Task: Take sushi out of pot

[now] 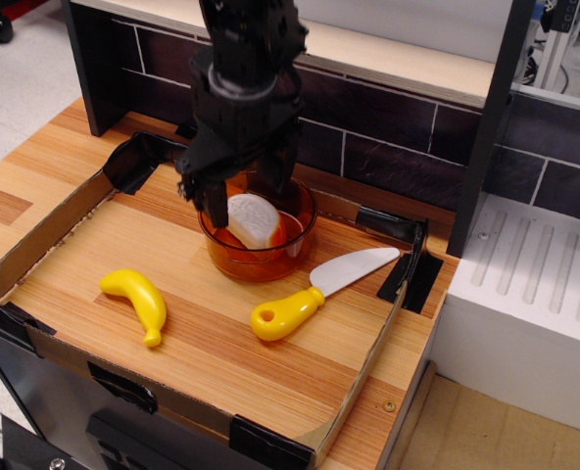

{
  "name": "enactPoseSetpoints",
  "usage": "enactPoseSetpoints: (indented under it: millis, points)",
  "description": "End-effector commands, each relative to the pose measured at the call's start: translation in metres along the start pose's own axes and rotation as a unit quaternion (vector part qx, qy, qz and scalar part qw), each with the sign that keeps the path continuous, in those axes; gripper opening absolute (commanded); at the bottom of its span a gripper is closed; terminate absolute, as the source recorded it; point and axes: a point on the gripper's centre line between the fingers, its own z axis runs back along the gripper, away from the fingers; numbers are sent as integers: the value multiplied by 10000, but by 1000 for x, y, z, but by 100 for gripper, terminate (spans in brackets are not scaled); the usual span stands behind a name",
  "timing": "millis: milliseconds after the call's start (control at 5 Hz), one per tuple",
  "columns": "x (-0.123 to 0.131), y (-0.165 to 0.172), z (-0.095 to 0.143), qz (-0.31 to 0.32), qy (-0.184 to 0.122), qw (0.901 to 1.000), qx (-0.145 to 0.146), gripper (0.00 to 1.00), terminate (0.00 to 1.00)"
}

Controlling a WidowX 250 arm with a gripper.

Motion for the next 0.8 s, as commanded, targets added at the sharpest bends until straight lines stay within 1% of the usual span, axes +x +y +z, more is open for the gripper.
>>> enactPoseSetpoints:
  millis: [0, 400, 600]
  points:
    - [2, 0, -3, 70, -163, 9998, -102, 100, 0]
    - [3, -3, -8, 104, -243, 9996, -81, 100, 0]
    - [4, -4, -8, 123, -228, 9996, -86, 0, 0]
